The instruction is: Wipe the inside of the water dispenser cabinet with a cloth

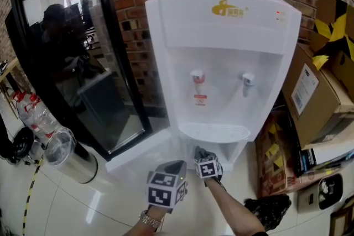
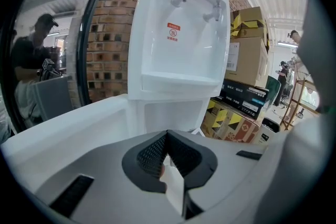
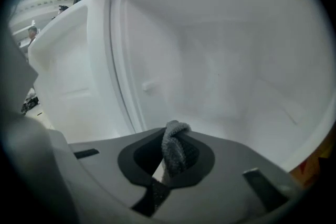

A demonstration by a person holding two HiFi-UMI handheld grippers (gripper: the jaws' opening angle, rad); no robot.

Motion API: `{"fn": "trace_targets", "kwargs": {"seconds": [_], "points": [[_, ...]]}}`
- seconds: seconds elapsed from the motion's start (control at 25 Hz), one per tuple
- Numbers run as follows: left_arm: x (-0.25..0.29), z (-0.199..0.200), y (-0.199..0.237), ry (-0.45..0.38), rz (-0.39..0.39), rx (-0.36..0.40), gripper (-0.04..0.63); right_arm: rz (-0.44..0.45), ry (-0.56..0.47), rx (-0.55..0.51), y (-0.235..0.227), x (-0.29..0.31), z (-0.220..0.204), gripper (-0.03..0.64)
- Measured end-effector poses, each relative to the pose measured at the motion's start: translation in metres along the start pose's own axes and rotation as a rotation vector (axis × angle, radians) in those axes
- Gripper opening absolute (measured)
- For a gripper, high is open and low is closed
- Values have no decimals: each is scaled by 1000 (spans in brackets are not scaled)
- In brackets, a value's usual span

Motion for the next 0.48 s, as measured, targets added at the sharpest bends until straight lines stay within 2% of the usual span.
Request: {"fn": "trace_targets", "kwargs": {"seconds": [0.2, 0.36, 0.48], "points": [[4, 1, -7, -9, -19, -4, 2, -125, -69, 63, -22, -36, 15, 9], [10, 0, -16, -13, -33, -6, 2, -234, -182, 44, -35, -73, 46, 9], [12, -1, -23, -18, -44, -7, 2, -286, -229, 53, -43, -95, 66, 9]]}}
Point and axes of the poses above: the fingertips, and each gripper's own axes: x forward along the fingers, y to its left, z out of its top, the point moved 10 cm from there along -x, backward along the fingers, and after that the axes turned 9 degrees about -y, right-handed, at the moved point
